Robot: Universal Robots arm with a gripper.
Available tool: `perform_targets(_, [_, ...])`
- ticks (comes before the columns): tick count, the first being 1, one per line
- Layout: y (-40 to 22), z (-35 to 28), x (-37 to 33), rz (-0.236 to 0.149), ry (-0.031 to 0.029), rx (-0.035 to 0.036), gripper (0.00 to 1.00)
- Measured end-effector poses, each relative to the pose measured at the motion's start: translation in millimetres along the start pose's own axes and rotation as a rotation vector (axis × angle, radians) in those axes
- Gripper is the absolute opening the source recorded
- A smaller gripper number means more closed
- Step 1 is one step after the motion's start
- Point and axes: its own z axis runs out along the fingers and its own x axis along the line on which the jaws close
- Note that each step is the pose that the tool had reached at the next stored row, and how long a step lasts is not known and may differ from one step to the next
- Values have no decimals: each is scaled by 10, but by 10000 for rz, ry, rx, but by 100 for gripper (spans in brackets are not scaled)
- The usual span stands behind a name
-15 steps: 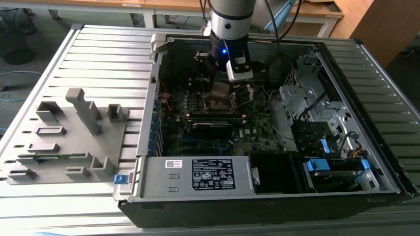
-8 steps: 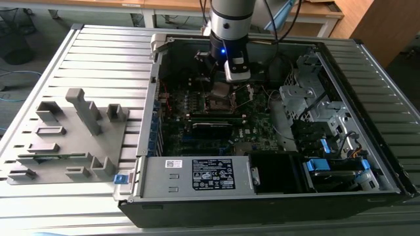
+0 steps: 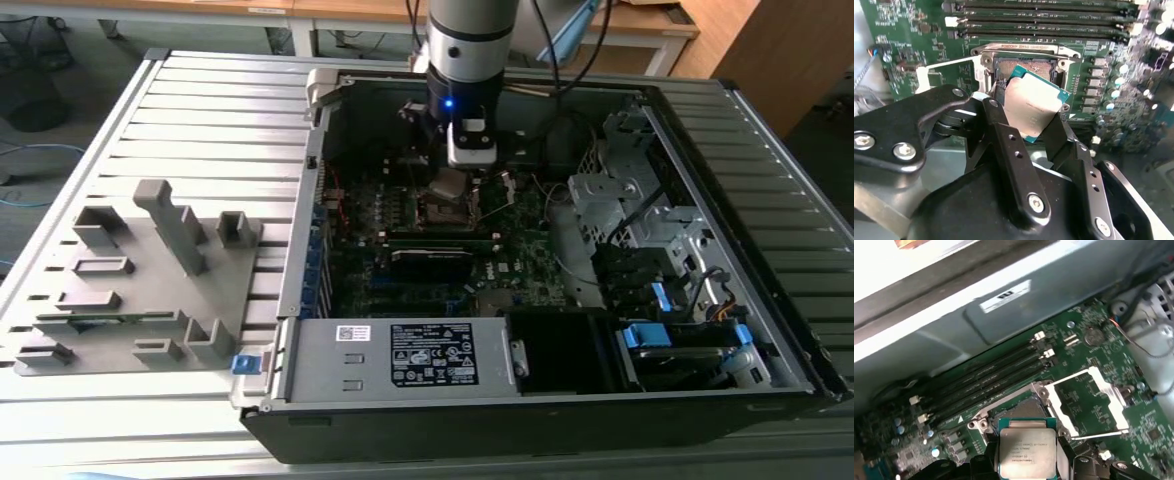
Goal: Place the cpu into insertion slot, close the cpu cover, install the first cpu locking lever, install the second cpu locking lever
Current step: 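Place the cpu into insertion slot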
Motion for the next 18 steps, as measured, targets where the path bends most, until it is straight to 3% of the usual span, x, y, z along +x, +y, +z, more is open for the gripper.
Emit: perform_targets(18, [-1, 17, 0, 3212, -261, 37, 54])
